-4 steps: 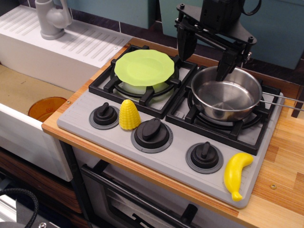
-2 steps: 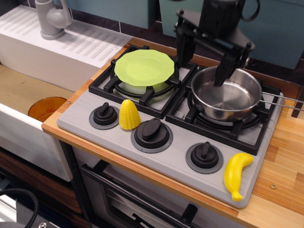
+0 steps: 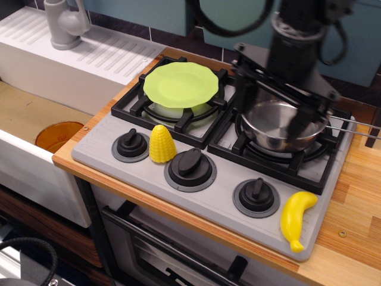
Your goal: End effector reaching banana
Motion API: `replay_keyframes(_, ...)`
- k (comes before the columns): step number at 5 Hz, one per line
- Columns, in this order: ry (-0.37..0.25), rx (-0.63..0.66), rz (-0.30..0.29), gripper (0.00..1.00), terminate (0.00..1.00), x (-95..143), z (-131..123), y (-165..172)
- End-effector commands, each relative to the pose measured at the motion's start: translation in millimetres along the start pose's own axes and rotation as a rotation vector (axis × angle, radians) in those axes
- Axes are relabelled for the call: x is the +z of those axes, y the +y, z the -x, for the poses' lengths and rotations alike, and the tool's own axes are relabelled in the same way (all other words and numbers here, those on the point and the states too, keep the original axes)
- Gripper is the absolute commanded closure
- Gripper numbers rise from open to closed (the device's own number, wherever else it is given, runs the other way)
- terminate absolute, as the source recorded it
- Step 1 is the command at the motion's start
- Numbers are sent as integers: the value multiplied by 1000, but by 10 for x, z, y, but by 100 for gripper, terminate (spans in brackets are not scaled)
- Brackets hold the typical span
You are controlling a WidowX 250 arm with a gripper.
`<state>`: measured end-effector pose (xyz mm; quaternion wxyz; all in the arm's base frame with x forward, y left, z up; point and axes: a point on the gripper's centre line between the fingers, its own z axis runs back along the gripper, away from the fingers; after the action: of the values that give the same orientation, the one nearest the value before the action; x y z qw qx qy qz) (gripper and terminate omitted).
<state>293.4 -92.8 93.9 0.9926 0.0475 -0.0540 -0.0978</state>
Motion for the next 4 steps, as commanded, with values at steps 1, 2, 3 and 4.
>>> replay_keyframes(1, -76, 32, -19, 0, 0, 70, 196, -332)
replay_keyframes(2, -90, 39, -39, 0, 0, 4, 261, -448)
replay_keyframes(3, -110, 42, -42, 0, 0, -55, 281, -536)
replay_keyframes(4, -128, 43, -50, 0, 0, -118, 271, -628)
